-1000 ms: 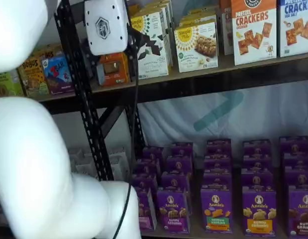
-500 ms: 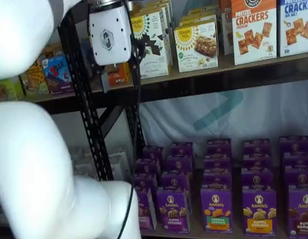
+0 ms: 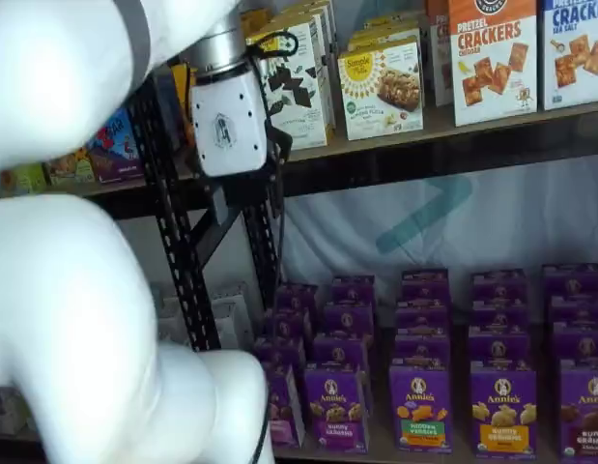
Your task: Pick up the purple box with a pink patch in the middle, on the bottom shelf, the first box from the left
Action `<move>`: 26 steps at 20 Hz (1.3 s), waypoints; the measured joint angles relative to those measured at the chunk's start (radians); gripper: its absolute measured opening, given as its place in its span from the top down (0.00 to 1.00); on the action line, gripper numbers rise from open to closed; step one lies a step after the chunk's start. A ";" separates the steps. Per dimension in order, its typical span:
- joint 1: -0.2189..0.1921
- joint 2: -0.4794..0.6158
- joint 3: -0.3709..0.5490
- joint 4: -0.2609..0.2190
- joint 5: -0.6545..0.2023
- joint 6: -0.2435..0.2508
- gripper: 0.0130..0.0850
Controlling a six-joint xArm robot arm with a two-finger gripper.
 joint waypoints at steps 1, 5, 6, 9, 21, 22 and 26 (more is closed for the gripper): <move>0.008 -0.003 0.026 -0.002 -0.026 0.009 0.00; 0.047 0.004 0.108 -0.013 -0.116 0.047 0.00; 0.055 0.005 0.128 -0.012 -0.143 0.056 0.00; 0.070 0.013 0.181 -0.001 -0.214 0.072 0.00; 0.132 0.164 0.370 -0.018 -0.532 0.140 0.00; 0.139 0.186 0.371 -0.018 -0.544 0.146 0.00; 0.175 0.273 0.382 -0.036 -0.630 0.191 0.00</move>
